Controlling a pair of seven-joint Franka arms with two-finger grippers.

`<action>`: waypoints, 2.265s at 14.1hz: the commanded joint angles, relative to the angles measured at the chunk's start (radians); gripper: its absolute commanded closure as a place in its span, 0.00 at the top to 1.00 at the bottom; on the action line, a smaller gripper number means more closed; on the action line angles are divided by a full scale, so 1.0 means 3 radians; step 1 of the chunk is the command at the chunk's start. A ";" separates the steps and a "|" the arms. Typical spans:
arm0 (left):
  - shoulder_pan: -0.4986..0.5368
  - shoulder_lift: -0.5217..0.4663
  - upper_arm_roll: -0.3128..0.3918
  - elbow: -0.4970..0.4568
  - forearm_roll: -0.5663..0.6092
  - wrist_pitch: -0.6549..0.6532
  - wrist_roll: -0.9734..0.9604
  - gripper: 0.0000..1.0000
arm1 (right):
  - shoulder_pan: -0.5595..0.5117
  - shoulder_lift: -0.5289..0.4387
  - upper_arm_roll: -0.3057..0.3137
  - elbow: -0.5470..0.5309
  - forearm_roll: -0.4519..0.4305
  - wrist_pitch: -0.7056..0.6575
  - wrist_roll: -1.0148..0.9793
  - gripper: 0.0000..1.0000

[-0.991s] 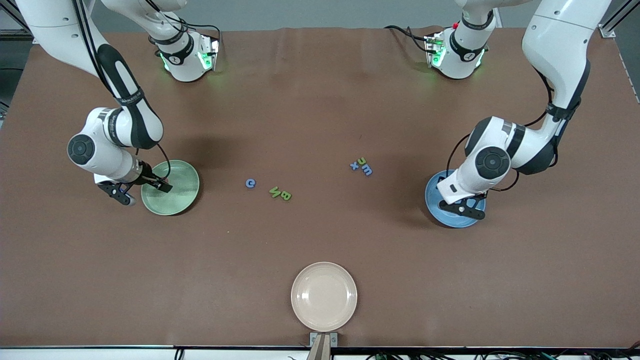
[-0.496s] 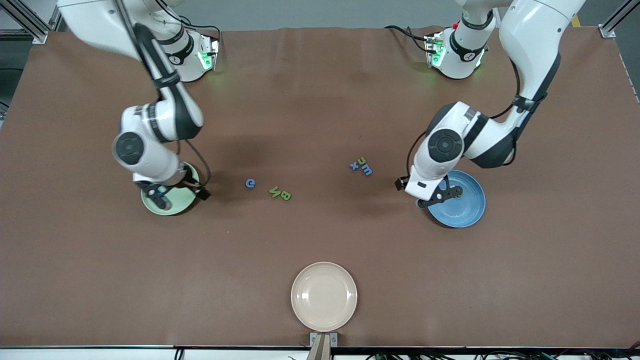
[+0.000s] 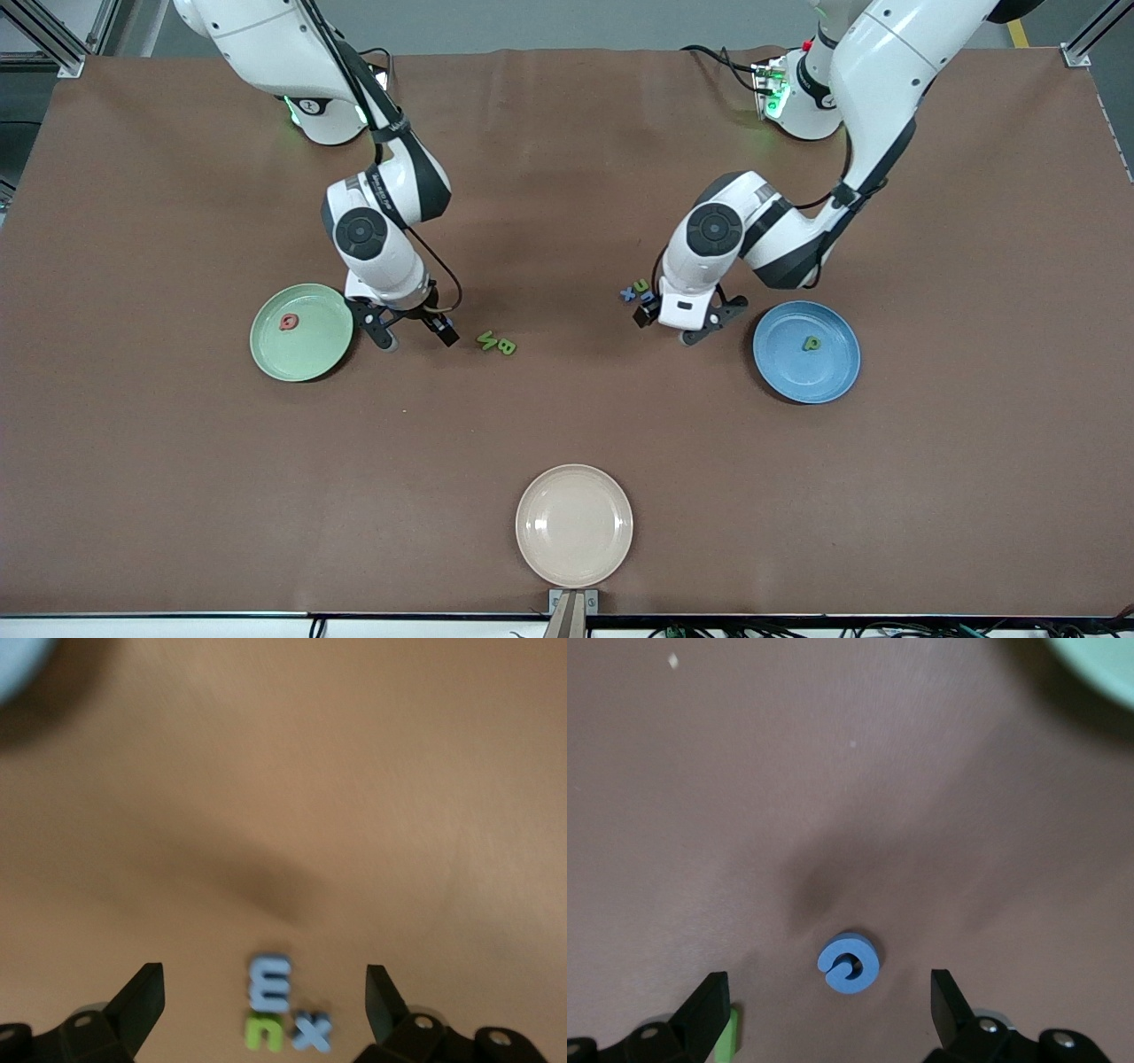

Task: Sort upper and lower case letters into plates
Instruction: 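Grasp the blue E and blue c with the left and right grippers, then put the blue E on the blue plate, blue c on the green plate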

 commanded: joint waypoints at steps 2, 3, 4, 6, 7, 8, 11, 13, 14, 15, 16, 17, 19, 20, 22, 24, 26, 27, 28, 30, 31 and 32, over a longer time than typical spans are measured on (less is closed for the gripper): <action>-0.0061 0.0037 0.0006 -0.0144 0.0001 0.0250 -0.0240 1.00 | 0.0081 0.0170 -0.0037 -0.0004 0.0014 0.0171 0.0086 0.99; -0.0112 0.0037 0.0011 -0.0180 0.0001 0.0250 -0.0251 1.00 | 0.0096 0.0181 -0.0037 -0.0004 0.0019 0.0172 0.0086 0.99; -0.0153 0.0052 0.0032 -0.0231 0.0006 0.0255 -0.0256 1.00 | 0.0096 0.0181 -0.0037 -0.0004 0.0019 0.0162 0.0092 0.96; -0.0148 0.0077 0.0037 -0.0292 0.0057 0.0281 -0.0261 1.00 | 0.0137 0.0186 -0.0037 -0.0009 0.0019 0.0136 0.0092 0.85; -0.0148 0.0093 0.0057 -0.0293 0.0098 0.0296 -0.0277 1.00 | 0.0137 0.0181 -0.0042 -0.0009 0.0014 0.0131 0.0092 0.80; -0.0159 0.0118 0.0073 -0.0293 0.0108 0.0301 -0.0297 1.00 | 0.0132 0.0181 -0.0042 -0.0014 0.0014 0.0126 0.0087 0.74; -0.0153 0.0154 0.0103 -0.0288 0.0154 0.0403 -0.0307 0.99 | 0.0127 0.0181 -0.0042 -0.0034 -0.0002 0.0126 0.0081 0.52; -0.0164 0.0185 0.0139 -0.0282 0.0200 0.0485 -0.0348 0.97 | 0.0122 0.0181 -0.0042 -0.0034 -0.0007 0.0121 0.0071 0.23; -0.0164 0.0210 0.0154 -0.0277 0.0251 0.0490 -0.0379 0.92 | 0.0117 0.0181 -0.0047 -0.0034 -0.0007 0.0121 0.0066 0.09; -0.0164 0.0221 0.0155 -0.0277 0.0261 0.0490 -0.0409 0.87 | 0.0106 0.0176 -0.0053 -0.0034 -0.0007 0.0116 0.0061 0.02; -0.0164 0.0226 0.0155 -0.0277 0.0267 0.0490 -0.0410 0.82 | 0.0096 0.0171 -0.0058 -0.0029 -0.0022 0.0105 0.0051 0.00; -0.0164 0.0226 0.0155 -0.0277 0.0267 0.0490 -0.0410 0.77 | 0.0081 0.0156 -0.0073 -0.0024 -0.0027 0.0060 0.0030 0.00; -0.0164 0.0226 0.0155 -0.0272 0.0272 0.0490 -0.0415 0.69 | 0.0040 0.0054 -0.0159 -0.0024 -0.0027 -0.0078 -0.0214 0.00; -0.0164 0.0226 0.0155 -0.0267 0.0267 0.0485 -0.0415 0.67 | -0.0001 -0.0048 -0.0236 -0.0014 -0.0027 -0.0251 -0.0397 0.00; -0.0169 0.0226 0.0150 -0.0267 0.0272 0.0490 -0.0415 0.57 | -0.0113 -0.0202 -0.0389 0.0001 -0.0027 -0.0604 -0.0857 0.00; -0.0169 0.0226 0.0150 -0.0262 0.0272 0.0485 -0.0415 0.47 | -0.0261 -0.0350 -0.0543 -0.0024 -0.0027 -0.0768 -0.1358 0.00; -0.0169 0.0226 0.0150 -0.0257 0.0272 0.0485 -0.0415 0.37 | -0.0455 -0.0432 -0.0610 -0.0060 -0.0027 -0.0815 -0.1803 0.00; -0.0169 0.0226 0.0150 -0.0252 0.0272 0.0485 -0.0415 0.31 | -0.0568 -0.0433 -0.0615 -0.0100 -0.0032 -0.0785 -0.1978 0.00; -0.0169 0.0221 0.0150 -0.0257 0.0272 0.0485 -0.0415 0.25 | -0.0721 -0.0417 -0.0615 -0.0136 -0.0032 -0.0749 -0.2172 0.00; -0.0174 0.0216 0.0155 -0.0252 0.0272 0.0485 -0.0415 0.16 | -0.0829 -0.0397 -0.0615 -0.0355 -0.0027 -0.0429 -0.2342 0.00; -0.0169 0.0180 0.0155 -0.0252 0.0272 0.0485 -0.0410 0.12 | -0.0835 -0.0392 -0.0615 -0.0453 -0.0027 -0.0290 -0.2358 0.00; -0.0144 0.0124 0.0150 -0.0247 0.0272 0.0460 -0.0410 0.08 | -0.0835 -0.0377 -0.0610 -0.0474 -0.0027 -0.0263 -0.2358 0.01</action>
